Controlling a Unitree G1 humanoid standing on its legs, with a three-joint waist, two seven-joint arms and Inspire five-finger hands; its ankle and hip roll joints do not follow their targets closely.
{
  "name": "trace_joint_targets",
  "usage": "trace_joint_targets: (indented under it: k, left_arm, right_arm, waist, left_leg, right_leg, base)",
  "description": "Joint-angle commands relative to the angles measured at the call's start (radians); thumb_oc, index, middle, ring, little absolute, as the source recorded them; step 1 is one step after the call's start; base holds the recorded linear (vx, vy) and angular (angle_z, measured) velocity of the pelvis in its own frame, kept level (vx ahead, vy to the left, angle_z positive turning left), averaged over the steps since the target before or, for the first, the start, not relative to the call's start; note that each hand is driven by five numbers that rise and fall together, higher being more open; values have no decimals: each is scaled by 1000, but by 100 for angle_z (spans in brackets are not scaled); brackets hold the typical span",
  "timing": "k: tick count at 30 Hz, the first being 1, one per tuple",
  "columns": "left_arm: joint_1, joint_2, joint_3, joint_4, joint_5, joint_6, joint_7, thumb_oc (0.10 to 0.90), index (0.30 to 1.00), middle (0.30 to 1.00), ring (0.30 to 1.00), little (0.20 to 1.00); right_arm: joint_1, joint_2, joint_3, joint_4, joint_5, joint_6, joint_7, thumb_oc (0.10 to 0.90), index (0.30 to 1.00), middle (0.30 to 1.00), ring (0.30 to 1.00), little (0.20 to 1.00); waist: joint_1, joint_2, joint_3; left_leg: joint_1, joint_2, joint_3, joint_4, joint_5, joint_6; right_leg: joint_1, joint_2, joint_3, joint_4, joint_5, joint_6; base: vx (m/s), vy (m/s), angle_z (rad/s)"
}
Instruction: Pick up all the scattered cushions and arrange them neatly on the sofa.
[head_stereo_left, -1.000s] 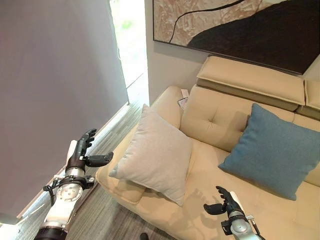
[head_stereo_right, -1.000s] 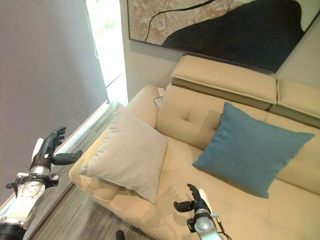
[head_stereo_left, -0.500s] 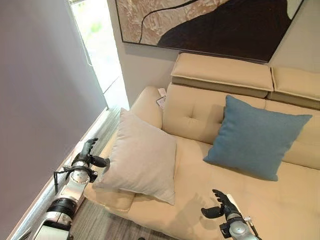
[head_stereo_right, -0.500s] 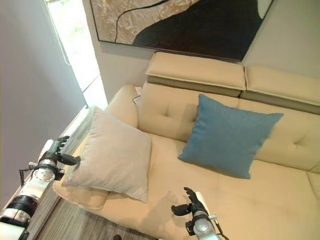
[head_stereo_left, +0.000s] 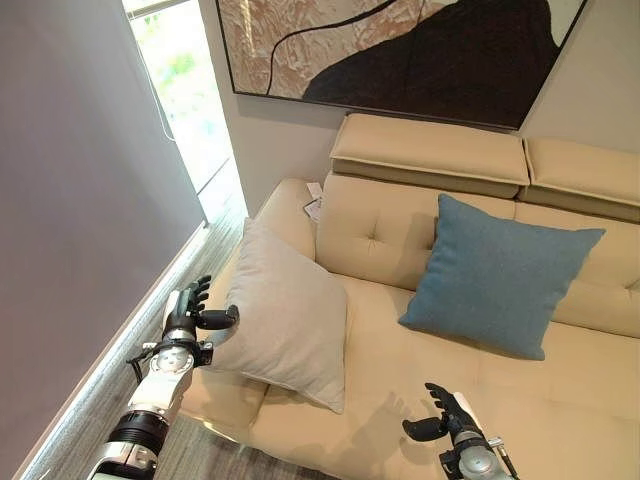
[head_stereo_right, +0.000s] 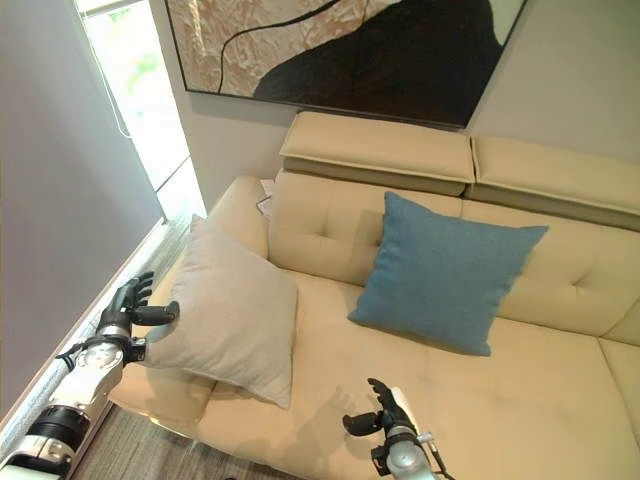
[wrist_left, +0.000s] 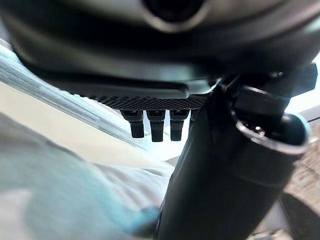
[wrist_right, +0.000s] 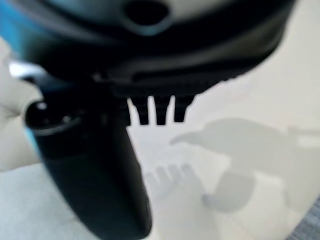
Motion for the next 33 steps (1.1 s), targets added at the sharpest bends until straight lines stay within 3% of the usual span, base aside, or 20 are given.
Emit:
trace_joint_targets:
  k: [1, 9, 14, 17, 21, 27, 28, 29, 30, 33]
  left_arm:
    - [-100, 36, 58, -44, -32, -148, 44, 800, 900, 900, 900, 900]
    - [-110, 4, 33, -58, -33, -145, 50, 800, 900, 900, 900, 900]
    - [-129, 9, 15, 21, 126, -98, 72, 800, 900, 900, 900, 900]
    - [-138, -2, 5, 63, 145, -88, 75, 800, 900, 900, 900, 900]
    - [-139, -14, -31, 110, 264, -51, 89, 800, 900, 900, 900, 900]
    - [-100, -54, -44, 138, 270, -50, 59, 800, 900, 900, 900, 900]
    - [-90, -66, -45, 140, 256, -53, 52, 731, 796, 796, 796, 796]
    - [-68, -89, -43, 143, 227, -59, 36, 516, 474, 474, 474, 474]
    - [-67, -89, -43, 142, 227, -59, 36, 400, 300, 300, 300, 300]
    - [-36, -119, -34, 137, 154, -73, 10, 400, 300, 300, 300, 300]
  right_arm:
    - [-40, -40, -17, -64, -3, -38, -42, 800, 900, 900, 900, 900]
    - [-44, -32, 0, -78, -17, -38, -40, 800, 900, 900, 900, 900]
    - [-43, -29, 8, -85, -26, -38, -39, 800, 900, 900, 900, 900]
    - [-43, -31, 7, -84, -21, -36, -43, 800, 900, 900, 900, 900]
    - [-46, -29, -10, -80, -1, -32, -56, 800, 900, 900, 900, 900]
    - [-47, -24, -11, -76, 3, -31, -60, 800, 900, 900, 900, 900]
    - [-48, -23, -10, -73, 2, -30, -60, 800, 900, 900, 900, 900]
    - [-48, -21, -9, -76, -3, -28, -61, 800, 900, 900, 900, 900]
    - [-48, -22, -9, -76, -3, -28, -61, 800, 900, 900, 900, 900]
    - [-48, -21, -10, -92, -7, -29, -65, 800, 900, 900, 900, 900]
  waist:
    - [19, -18, -58]
    - [17, -22, -52]
    - [8, -19, -41]
    - [1, -17, -32]
    - [-14, -14, -5]
    - [-12, -15, -7]
    - [-12, -15, -7]
    - [-11, -14, -9]
    - [-11, -14, -10]
    - [-10, -13, -12]
  left_leg:
    - [46, -17, 2, 7, -140, -33]
    - [37, -14, 1, 7, -137, -35]
    - [19, -11, 4, 7, -130, -40]
    - [2, -9, 6, 7, -123, -42]
    - [-71, -5, 7, 7, -102, -42]
    - [-88, -3, 16, 7, -100, -42]
    - [-88, -3, 17, 7, -100, -42]
    - [-86, -2, 20, 7, -102, -42]
    - [-86, -2, 20, 7, -102, -42]
    - [-81, -1, 23, 7, -105, -42]
  right_leg:
    - [10, -42, -66, 16, -17, 82]
    - [6, -43, -74, 18, -19, 81]
    - [-13, -45, -76, 17, -14, 82]
    - [-31, -46, -75, 16, -9, 82]
    - [-111, -45, -65, 16, 9, 79]
    - [-133, -42, -56, 12, 14, 79]
    - [-133, -42, -54, 11, 14, 79]
    - [-134, -41, -51, 11, 12, 78]
    - [-134, -41, -50, 11, 12, 78]
    - [-132, -40, -45, 11, 10, 78]
  base:
    - [0, 0, 0]
    - [0, 0, 0]
    - [0, 0, 0]
    - [-25, -6, 0]
    - [-99, -18, 2]
    - [-22, -7, -3]
    - [0, 0, 0]
    - [0, 0, 0]
    - [0, 0, 0]
    - [0, 0, 0]
